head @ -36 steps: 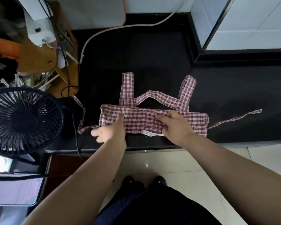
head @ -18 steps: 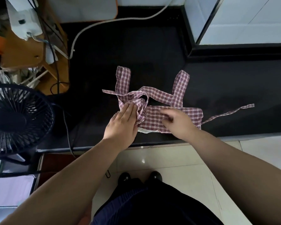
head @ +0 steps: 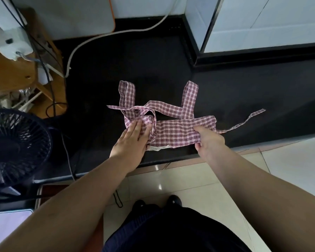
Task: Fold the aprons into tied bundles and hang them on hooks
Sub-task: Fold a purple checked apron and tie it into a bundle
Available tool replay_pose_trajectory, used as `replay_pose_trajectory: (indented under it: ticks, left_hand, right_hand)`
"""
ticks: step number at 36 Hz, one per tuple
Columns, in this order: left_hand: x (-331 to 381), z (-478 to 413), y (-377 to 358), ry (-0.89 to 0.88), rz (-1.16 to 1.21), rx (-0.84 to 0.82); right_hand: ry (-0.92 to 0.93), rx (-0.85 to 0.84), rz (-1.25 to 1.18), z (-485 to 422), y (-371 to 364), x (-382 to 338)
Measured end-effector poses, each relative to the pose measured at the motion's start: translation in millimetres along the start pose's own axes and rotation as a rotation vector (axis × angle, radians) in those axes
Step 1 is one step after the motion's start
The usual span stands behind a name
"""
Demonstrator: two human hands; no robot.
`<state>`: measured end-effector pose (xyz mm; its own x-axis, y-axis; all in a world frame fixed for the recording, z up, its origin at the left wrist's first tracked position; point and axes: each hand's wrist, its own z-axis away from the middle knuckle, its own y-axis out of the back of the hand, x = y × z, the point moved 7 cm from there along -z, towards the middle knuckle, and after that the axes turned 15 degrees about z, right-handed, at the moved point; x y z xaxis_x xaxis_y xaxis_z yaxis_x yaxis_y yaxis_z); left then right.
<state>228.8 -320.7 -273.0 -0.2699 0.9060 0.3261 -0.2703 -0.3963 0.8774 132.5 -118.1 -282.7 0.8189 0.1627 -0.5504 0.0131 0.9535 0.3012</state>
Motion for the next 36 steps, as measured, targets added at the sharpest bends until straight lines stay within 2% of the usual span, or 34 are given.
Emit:
replay_pose_trajectory:
  ticks: [2, 4, 6, 7, 9, 11, 14, 16, 20, 23, 26, 29, 33, 36]
  left_hand:
    - [-0.6, 1.3, -0.7, -0.006, 0.032, -0.017]
    - [0.9, 1.7, -1.1, -0.023, 0.09, -0.029]
    - [0.4, 3.5, -1.4, -0.044, 0.148, -0.029]
    - [0.2, 4.0, -1.4, -0.056, 0.168, -0.029]
    - [-0.4, 4.5, -1.2, -0.068, 0.186, -0.033]
    - [-0.6, 5.5, 1.0, -0.078, 0.168, -0.019]
    - [3.9, 8.4, 8.4, -0.104, 0.116, 0.063]
    - [8.8, 7.8, 13.7, -0.094, 0.198, 0.119]
    - [19.2, -5.0, 19.9, -0.021, 0.444, 0.159]
    - [12.9, -13.3, 19.9, 0.092, 0.646, 0.114]
    - [10.2, -15.5, 17.6, 0.178, 0.683, 0.065]
    - [11.9, -15.6, 15.1, 0.231, 0.66, 0.06]
    - [8.3, -7.5, 20.1, 0.227, 1.199, 0.149]
    - [2.5, -3.6, 26.6, 0.256, 1.313, 0.208]
  right_hand:
    - [0.305, 0.122, 0.26, 7.6, -0.2, -17.4]
    - [0.774, 0.208, 0.639, 35.3, -12.6, -38.7]
    - [1.199, 0.201, 0.936, 62.1, -38.5, -39.1]
    - [1.328, 0.174, 1.103, 69.3, -52.9, -32.4]
    - [1.419, 0.108, 1.463, 68.4, -75.6, -15.2]
    - [1.4, 0.026, 1.628, 60.7, -83.8, -8.2]
    - [1.342, -0.099, 1.634, 53.4, -82.1, -7.6]
    - [1.326, -0.129, 1.63, 51.3, -81.2, -5.9]
    - [1.148, -0.321, 1.388, 46.4, -80.6, -14.3]
    - [1.076, -0.434, 1.223, 45.4, -76.1, -21.1]
    - [1.031, -0.5, 1.098, 47.8, -76.2, -17.8]
    - [1.005, -0.52, 1.074, 48.2, -79.4, -17.0]
    - [0.948, -0.547, 0.973, 51.5, -79.6, -18.3]
    - [0.853, -0.557, 0.86, 52.1, -78.5, -20.0]
